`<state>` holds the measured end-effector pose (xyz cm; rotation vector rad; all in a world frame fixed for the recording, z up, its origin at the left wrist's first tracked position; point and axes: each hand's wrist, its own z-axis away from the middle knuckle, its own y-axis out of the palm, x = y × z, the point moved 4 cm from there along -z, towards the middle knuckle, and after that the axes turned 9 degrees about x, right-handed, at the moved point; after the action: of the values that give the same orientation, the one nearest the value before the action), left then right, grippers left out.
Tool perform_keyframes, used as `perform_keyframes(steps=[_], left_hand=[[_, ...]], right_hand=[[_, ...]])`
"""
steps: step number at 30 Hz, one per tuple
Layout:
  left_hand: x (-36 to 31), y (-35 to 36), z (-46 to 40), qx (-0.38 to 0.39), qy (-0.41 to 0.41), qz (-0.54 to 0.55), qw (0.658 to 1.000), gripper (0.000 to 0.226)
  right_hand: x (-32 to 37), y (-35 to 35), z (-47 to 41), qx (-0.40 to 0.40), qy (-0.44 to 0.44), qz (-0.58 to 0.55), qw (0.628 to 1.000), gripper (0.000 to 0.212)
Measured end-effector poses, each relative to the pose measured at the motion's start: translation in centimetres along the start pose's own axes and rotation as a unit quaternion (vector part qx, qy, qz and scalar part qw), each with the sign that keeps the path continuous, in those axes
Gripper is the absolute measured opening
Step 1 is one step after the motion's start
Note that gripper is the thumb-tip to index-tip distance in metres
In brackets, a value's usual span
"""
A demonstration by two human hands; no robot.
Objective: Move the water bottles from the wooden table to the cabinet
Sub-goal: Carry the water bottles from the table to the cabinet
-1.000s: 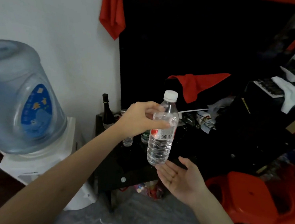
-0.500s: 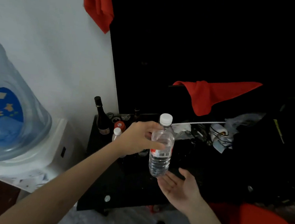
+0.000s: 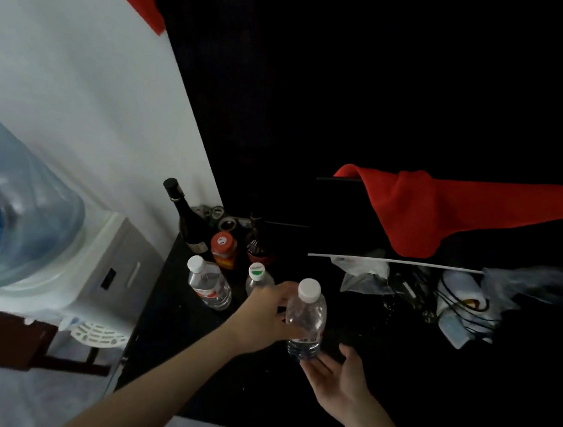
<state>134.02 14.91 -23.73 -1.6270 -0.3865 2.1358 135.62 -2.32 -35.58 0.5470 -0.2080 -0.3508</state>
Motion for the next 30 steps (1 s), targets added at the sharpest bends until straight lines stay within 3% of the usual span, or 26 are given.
perform_keyframes(steps=[5,10,20,30], left_hand=[[3.4,0.9,-2.8,0.001,-0.034,-0.018,0.999,0.055],[5.7,1.1,-5.0,0.001,-0.051,-0.021,0.998,0.061],[7.0,2.1,-8.3,-0.058,-0.068,0.027,0.996,0.069],[4.8,2.2,-9.2,-0.01,-0.066,-0.019,0.998,0.063]], right_hand=[[0.9,0.5,-3.9,-0.029,0.005,0.002,1.0,0.055],[2.5,1.9,-6.2,-0.05,0.002,0.029,0.998,0.061],[5.4,3.1,-8.5,-0.062,-0.022,0.079,0.995,0.06],[7.4,1.8,-8.0,-0.03,0.018,0.09,0.995,0.07]])
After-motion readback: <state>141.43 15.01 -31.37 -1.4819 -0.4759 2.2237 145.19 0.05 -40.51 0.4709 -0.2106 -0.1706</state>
